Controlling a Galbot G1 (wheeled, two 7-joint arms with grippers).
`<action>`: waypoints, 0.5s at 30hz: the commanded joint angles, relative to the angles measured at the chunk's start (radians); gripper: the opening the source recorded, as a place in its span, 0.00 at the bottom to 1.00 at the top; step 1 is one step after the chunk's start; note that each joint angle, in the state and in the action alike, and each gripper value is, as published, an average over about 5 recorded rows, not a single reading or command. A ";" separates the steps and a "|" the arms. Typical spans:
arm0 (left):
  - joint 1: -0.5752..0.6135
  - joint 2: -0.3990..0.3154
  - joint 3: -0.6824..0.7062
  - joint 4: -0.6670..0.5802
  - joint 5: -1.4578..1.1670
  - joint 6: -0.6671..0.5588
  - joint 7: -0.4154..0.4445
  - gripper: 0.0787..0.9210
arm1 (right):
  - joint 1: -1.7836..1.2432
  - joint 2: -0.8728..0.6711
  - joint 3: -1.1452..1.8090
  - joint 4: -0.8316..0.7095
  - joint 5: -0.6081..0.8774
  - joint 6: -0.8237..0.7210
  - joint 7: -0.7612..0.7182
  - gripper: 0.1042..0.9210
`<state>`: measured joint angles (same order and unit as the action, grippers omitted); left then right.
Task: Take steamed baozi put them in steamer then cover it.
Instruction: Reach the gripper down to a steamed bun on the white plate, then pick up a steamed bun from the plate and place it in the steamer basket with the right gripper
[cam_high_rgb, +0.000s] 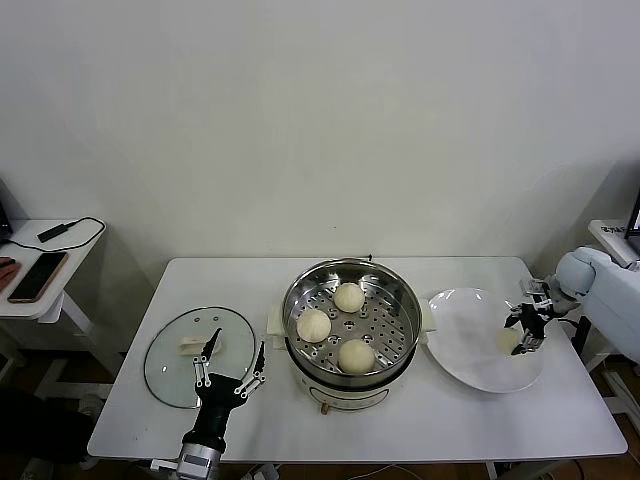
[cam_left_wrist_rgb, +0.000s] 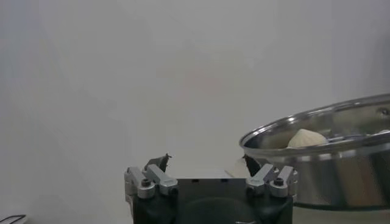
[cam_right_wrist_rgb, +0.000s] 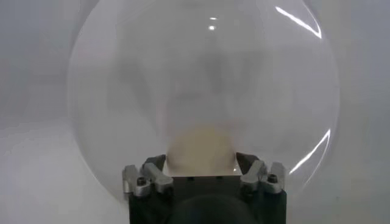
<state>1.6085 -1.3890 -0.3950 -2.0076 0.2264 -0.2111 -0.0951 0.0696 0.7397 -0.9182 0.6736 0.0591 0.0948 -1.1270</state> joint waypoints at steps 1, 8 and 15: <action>-0.001 0.002 -0.001 -0.002 0.000 0.000 0.000 0.88 | 0.015 -0.005 -0.009 0.011 0.013 -0.003 -0.002 0.69; -0.006 0.005 0.005 -0.002 -0.001 0.003 0.000 0.88 | 0.248 -0.084 -0.158 0.203 0.112 -0.041 -0.113 0.67; -0.014 0.006 0.017 -0.004 0.001 0.007 0.001 0.88 | 0.678 -0.074 -0.518 0.454 0.328 -0.126 -0.185 0.67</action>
<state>1.5956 -1.3837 -0.3816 -2.0100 0.2266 -0.2057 -0.0949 0.3660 0.6839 -1.1376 0.8912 0.2037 0.0312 -1.2310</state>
